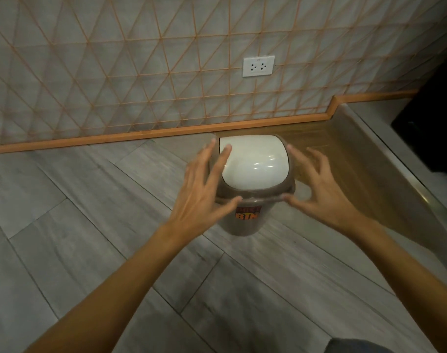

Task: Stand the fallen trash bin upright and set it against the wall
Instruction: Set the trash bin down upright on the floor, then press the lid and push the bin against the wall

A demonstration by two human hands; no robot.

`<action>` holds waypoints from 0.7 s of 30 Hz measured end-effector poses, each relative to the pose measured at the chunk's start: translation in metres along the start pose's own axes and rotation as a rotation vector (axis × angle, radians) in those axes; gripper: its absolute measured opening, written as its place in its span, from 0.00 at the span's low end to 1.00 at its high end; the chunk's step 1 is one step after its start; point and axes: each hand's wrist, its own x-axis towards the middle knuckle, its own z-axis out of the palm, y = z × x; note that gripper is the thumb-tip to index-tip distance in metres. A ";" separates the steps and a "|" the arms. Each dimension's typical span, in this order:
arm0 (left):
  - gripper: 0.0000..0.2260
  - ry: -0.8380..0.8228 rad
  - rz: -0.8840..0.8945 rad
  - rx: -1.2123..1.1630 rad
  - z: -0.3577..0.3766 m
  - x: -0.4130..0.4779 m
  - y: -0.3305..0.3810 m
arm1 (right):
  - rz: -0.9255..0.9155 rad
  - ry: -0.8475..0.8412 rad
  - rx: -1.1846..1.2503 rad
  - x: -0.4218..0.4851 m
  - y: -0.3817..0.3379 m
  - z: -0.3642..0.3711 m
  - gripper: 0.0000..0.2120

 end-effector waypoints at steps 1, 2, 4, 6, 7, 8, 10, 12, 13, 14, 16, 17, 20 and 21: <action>0.44 -0.022 0.003 0.000 0.006 -0.002 0.000 | -0.046 -0.023 -0.068 -0.001 0.001 0.007 0.48; 0.44 -0.048 0.000 0.008 0.012 -0.004 -0.001 | -0.078 -0.035 -0.134 0.000 0.003 0.015 0.50; 0.45 -0.108 -0.007 0.029 0.023 -0.005 -0.003 | -0.132 -0.024 -0.211 0.004 0.011 0.029 0.54; 0.44 -0.155 -0.016 0.032 0.031 -0.005 -0.005 | -0.173 0.004 -0.205 0.007 0.019 0.041 0.55; 0.43 -0.172 -0.026 0.019 0.033 -0.006 -0.005 | -0.186 0.018 -0.184 0.008 0.023 0.046 0.54; 0.43 -0.184 -0.040 -0.004 0.035 -0.006 -0.004 | -0.195 0.033 -0.162 0.010 0.026 0.049 0.53; 0.43 -0.188 -0.067 -0.046 0.036 -0.004 -0.004 | -0.209 0.049 -0.114 0.014 0.030 0.052 0.51; 0.43 -0.184 -0.080 -0.061 0.034 0.001 -0.003 | -0.214 0.033 -0.056 0.020 0.032 0.052 0.49; 0.42 -0.180 -0.084 -0.063 0.034 0.004 -0.003 | -0.216 0.018 -0.016 0.024 0.033 0.050 0.47; 0.42 -0.174 -0.088 -0.064 0.033 0.007 -0.004 | -0.219 0.004 0.028 0.028 0.033 0.049 0.45; 0.41 -0.164 -0.100 -0.063 0.033 0.015 -0.008 | -0.224 -0.011 0.088 0.040 0.035 0.046 0.41; 0.42 -0.166 -0.111 -0.058 0.033 0.019 -0.010 | -0.226 -0.018 0.102 0.046 0.034 0.045 0.41; 0.45 -0.197 -0.191 -0.030 0.032 0.040 -0.018 | -0.197 -0.052 0.124 0.066 0.031 0.039 0.44; 0.47 -0.209 -0.227 -0.024 0.032 0.047 -0.021 | -0.187 -0.059 0.129 0.073 0.030 0.037 0.45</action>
